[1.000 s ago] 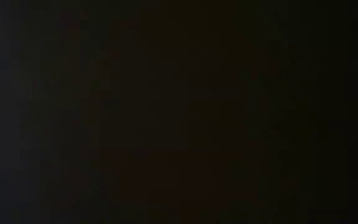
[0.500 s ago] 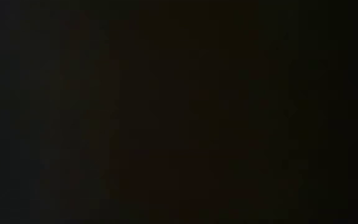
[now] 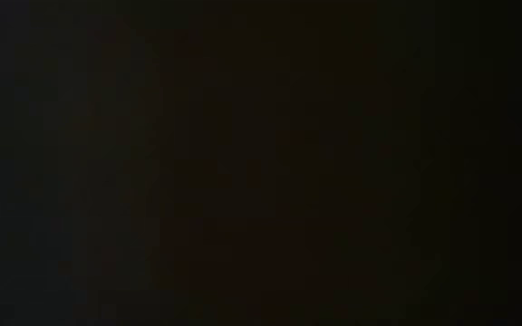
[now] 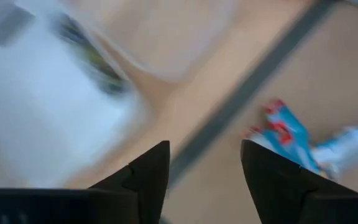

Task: Pick and place Granola Bars by type
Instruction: Put the red granola bar into the transparent bin

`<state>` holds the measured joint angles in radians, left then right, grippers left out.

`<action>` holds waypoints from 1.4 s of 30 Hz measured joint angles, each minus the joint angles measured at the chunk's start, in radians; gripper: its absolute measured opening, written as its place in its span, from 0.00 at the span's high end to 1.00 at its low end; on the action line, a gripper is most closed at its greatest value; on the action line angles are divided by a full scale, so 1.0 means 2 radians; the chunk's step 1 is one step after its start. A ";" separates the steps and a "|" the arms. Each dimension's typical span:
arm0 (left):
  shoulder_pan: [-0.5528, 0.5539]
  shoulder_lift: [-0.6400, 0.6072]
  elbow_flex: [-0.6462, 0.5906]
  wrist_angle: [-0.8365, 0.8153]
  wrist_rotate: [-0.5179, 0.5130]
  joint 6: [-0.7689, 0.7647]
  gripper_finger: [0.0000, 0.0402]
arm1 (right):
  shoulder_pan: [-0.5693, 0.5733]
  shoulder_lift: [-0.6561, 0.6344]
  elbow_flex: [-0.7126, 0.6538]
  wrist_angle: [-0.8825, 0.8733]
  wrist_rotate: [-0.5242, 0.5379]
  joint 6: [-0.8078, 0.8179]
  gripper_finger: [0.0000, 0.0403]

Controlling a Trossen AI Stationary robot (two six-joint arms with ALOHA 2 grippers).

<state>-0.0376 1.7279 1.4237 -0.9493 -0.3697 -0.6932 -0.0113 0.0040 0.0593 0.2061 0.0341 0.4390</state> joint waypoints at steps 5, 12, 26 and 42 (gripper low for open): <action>-0.003 0.001 -0.050 0.070 0.051 -0.006 0.46 | 0.000 0.000 0.000 -0.023 0.000 0.003 0.31; -0.006 0.005 -0.077 0.111 0.091 -0.014 0.34 | 0.000 0.000 0.000 -0.033 0.023 0.017 0.31; -0.013 0.070 -0.078 0.147 0.121 -0.018 0.31 | 0.000 0.000 0.000 -0.040 0.040 0.040 0.31; -0.017 0.120 -0.077 0.174 0.158 -0.021 0.31 | 0.000 0.000 0.000 -0.049 0.039 0.039 0.31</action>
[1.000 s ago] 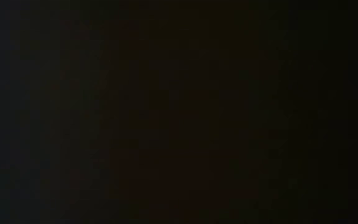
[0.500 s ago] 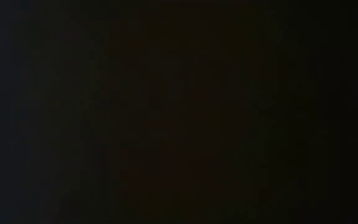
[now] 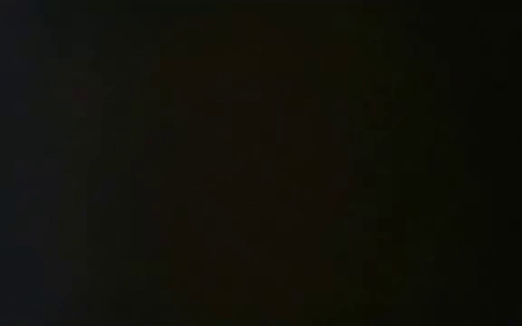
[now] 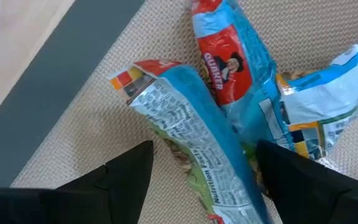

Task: Pick and place Granola Bars by type
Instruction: Put the red granola bar into the transparent bin

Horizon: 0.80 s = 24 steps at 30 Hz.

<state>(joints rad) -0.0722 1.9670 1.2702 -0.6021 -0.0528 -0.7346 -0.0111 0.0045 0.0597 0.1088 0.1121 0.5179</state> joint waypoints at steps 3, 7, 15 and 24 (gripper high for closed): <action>0.000 0.002 0.001 0.002 -0.002 -0.005 0.33 | 0.000 0.000 0.000 -0.005 0.000 0.000 0.31; 0.001 -0.001 -0.001 -0.001 -0.002 -0.011 0.45 | 0.000 0.000 0.000 -0.007 0.000 0.000 0.31; -0.006 -0.006 0.024 -0.051 0.010 -0.035 0.88 | 0.000 0.000 0.000 -0.009 0.000 -0.001 0.31; -0.026 -0.013 0.160 -0.248 -0.082 0.001 0.95 | 0.000 0.000 0.000 -0.012 0.000 -0.003 0.31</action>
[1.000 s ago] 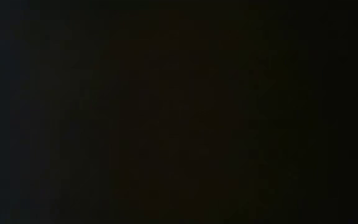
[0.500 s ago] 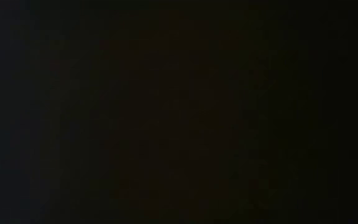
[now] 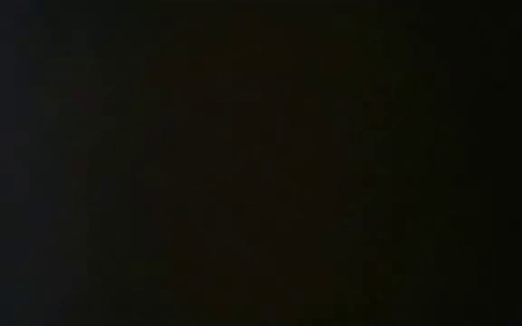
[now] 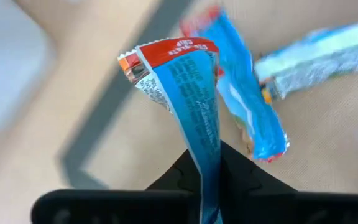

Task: Pick and place Granola Bars by type
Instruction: Put the red granola bar into the transparent bin

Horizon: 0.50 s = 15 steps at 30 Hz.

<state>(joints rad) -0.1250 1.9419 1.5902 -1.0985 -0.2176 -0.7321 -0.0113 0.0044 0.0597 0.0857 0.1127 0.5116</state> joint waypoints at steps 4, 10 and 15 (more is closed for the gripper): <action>-0.006 -0.010 0.095 -0.081 -0.083 0.024 0.96 | 0.000 0.000 0.000 -0.002 0.000 0.000 0.31; -0.008 -0.061 0.216 -0.104 -0.245 0.042 0.96 | 0.000 0.000 0.000 -0.007 0.001 0.000 0.31; -0.022 -0.125 0.258 -0.099 -0.348 0.066 0.96 | -0.001 0.000 0.000 -0.010 0.001 0.000 0.31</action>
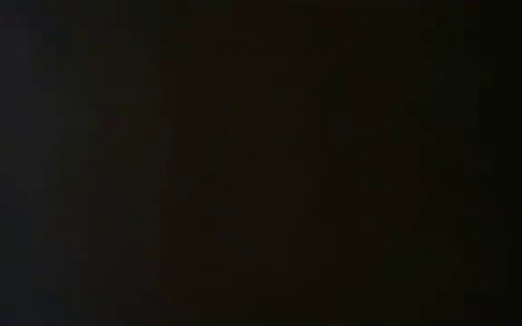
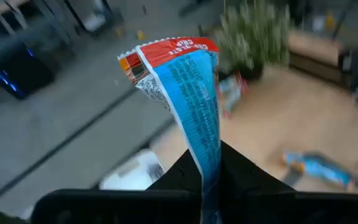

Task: Pick and place Granola Bars by type
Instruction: Put the red granola bar into the transparent bin

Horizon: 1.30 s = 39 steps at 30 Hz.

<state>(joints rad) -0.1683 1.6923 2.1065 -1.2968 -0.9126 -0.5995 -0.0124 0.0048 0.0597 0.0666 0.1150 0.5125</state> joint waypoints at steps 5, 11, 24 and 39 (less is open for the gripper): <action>-0.001 -0.053 0.000 0.020 0.014 0.040 0.95 | 0.000 0.000 0.000 -0.002 0.000 0.000 0.31; 0.060 -0.072 0.000 0.164 0.108 0.153 0.95 | 0.000 0.000 0.000 -0.013 0.000 -0.012 0.31; 0.251 -0.013 0.001 0.292 0.368 0.179 0.96 | 0.000 0.000 0.000 -0.015 -0.001 -0.011 0.31; 0.283 0.193 -0.011 0.228 0.422 0.161 0.96 | 0.000 0.000 0.000 -0.022 -0.001 -0.012 0.31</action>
<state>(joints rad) 0.3986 2.0790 2.0850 -0.8406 -0.0688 -0.2773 -0.0124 0.0055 0.0597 0.0227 0.1121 0.4889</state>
